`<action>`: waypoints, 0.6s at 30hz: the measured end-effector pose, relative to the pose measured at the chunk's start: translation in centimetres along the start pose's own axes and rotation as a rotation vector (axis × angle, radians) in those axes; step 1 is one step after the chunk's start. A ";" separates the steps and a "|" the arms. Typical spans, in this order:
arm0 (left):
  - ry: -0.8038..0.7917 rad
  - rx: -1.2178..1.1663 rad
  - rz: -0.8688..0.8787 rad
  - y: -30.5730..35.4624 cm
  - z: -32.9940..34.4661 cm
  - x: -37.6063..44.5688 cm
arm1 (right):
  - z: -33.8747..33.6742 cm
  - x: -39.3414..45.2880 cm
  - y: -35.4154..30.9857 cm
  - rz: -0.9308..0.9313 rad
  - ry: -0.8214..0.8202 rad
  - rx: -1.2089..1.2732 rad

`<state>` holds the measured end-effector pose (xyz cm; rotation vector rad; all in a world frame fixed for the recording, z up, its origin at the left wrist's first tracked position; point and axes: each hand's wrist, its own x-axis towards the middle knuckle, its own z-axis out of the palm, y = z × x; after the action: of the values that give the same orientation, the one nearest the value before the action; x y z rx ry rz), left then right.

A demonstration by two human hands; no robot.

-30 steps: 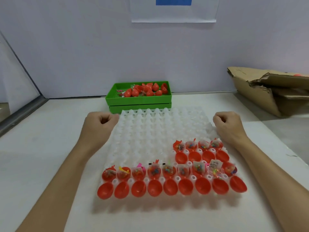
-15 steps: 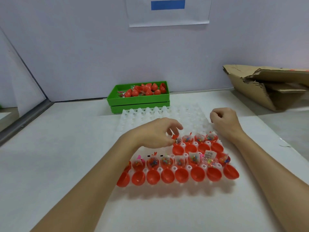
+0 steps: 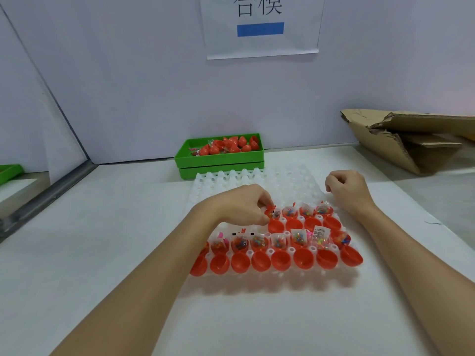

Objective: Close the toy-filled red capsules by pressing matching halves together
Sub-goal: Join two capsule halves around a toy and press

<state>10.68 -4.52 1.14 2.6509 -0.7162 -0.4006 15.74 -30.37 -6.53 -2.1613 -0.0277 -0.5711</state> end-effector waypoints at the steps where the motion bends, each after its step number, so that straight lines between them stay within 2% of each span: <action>1: 0.001 -0.008 0.001 0.0 0.0 0.1 | 0.0 0.0 0.0 0.001 0.003 0.003; 13: 0.073 -0.215 0.064 -1.8 0.1 0.1 | 0.0 0.4 0.0 0.025 0.005 0.014; 15: 0.140 -0.297 0.072 -2.2 -0.2 -0.2 | 0.0 0.5 -0.1 0.030 0.008 0.022; 18: 0.350 -0.436 0.058 -3.1 -0.4 -1.2 | 0.0 0.6 -0.3 0.060 0.008 0.039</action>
<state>11.18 -1.29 0.41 2.2021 -0.5221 -0.0588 16.20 -30.30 -6.09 -2.1147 0.0299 -0.5400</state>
